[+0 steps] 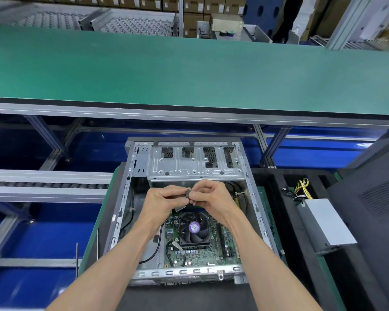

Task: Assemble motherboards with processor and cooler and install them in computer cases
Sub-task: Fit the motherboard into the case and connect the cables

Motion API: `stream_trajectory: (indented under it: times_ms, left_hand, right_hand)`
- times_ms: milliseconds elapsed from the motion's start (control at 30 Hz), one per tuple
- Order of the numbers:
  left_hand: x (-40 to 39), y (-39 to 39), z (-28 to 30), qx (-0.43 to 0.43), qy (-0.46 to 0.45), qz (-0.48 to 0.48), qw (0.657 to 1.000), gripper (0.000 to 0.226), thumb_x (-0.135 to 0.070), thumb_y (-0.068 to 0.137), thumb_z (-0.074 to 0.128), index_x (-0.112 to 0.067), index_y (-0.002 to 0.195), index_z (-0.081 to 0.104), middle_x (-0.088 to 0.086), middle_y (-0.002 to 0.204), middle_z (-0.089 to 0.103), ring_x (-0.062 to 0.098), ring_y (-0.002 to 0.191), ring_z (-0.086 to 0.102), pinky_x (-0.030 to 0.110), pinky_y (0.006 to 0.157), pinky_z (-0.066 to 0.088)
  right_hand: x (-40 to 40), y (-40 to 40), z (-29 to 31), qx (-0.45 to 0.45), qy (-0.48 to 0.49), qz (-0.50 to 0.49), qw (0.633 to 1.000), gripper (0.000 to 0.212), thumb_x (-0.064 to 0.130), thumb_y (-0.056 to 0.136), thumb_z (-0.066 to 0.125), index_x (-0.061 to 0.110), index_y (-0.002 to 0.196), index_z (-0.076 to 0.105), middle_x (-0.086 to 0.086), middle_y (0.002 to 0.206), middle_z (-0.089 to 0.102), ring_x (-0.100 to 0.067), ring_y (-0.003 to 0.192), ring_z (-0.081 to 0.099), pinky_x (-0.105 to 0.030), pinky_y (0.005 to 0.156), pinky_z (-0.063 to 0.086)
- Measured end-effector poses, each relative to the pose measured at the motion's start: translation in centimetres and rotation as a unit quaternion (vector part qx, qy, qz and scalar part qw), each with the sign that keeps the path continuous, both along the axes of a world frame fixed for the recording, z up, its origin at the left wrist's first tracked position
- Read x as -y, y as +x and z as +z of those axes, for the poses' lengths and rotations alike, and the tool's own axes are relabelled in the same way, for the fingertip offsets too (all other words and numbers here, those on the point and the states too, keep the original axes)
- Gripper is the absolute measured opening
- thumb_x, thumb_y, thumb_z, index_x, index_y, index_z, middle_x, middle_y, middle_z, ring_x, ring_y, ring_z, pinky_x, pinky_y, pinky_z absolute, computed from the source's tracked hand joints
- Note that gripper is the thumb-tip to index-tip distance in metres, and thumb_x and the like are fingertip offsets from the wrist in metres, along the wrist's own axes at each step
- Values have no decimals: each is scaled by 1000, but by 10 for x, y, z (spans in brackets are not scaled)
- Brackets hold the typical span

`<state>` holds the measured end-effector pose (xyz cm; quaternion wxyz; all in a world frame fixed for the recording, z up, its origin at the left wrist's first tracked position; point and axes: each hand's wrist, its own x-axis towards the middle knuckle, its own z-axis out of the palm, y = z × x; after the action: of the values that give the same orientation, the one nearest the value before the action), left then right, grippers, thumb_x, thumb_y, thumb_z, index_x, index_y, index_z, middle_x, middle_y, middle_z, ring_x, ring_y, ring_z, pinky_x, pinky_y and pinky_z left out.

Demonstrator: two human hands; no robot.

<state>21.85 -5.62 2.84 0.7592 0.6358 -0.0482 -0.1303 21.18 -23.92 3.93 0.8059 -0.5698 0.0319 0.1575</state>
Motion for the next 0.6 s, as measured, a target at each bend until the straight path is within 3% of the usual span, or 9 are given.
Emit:
stream_trajectory:
  times_ms: [167, 333, 433, 500, 600]
  left_hand:
    - [0, -1, 4, -1, -2, 5, 1000, 32, -5, 62, 85, -13, 93, 82, 12, 96, 76, 25, 88, 74, 25, 77, 58]
    - [1, -2, 5, 4, 8, 9, 1000, 31, -4, 64, 85, -9, 95, 81, 15, 97, 75, 27, 88, 74, 26, 77, 58]
    - [2, -2, 7, 11, 27, 20, 999, 26, -10, 67, 86, -15, 92, 81, 13, 90, 77, 25, 86, 75, 25, 75, 59]
    - [2, -2, 6, 28, 69, 29, 997, 20, -8, 75, 84, -17, 92, 79, 8, 88, 78, 21, 85, 76, 23, 74, 58]
    - [8, 0, 3, 65, 156, 25, 985, 17, -8, 83, 79, -21, 92, 75, 3, 77, 75, 13, 73, 73, 19, 69, 56]
  right_hand:
    - [0, 0, 0, -1, 0, -2, 1000, 18, -11, 79, 75, 7, 77, 74, -12, 72, 70, -21, 64, 65, -28, 67, 57]
    - [0, 0, 3, -11, 2, -2, 1000, 15, -9, 79, 75, 6, 79, 74, -14, 73, 70, -23, 65, 65, -28, 67, 56]
    - [0, -3, 3, -32, -21, -10, 999, 10, -5, 82, 76, 5, 80, 75, -16, 75, 71, -23, 65, 66, -29, 65, 55]
    - [-1, -8, 1, -36, -150, -26, 988, 9, 5, 84, 79, 9, 77, 75, -11, 71, 71, -18, 61, 64, -27, 61, 52]
    - [-2, -17, -4, -16, -443, -62, 894, 9, 15, 84, 75, 15, 75, 73, -1, 71, 70, -13, 66, 65, -29, 64, 50]
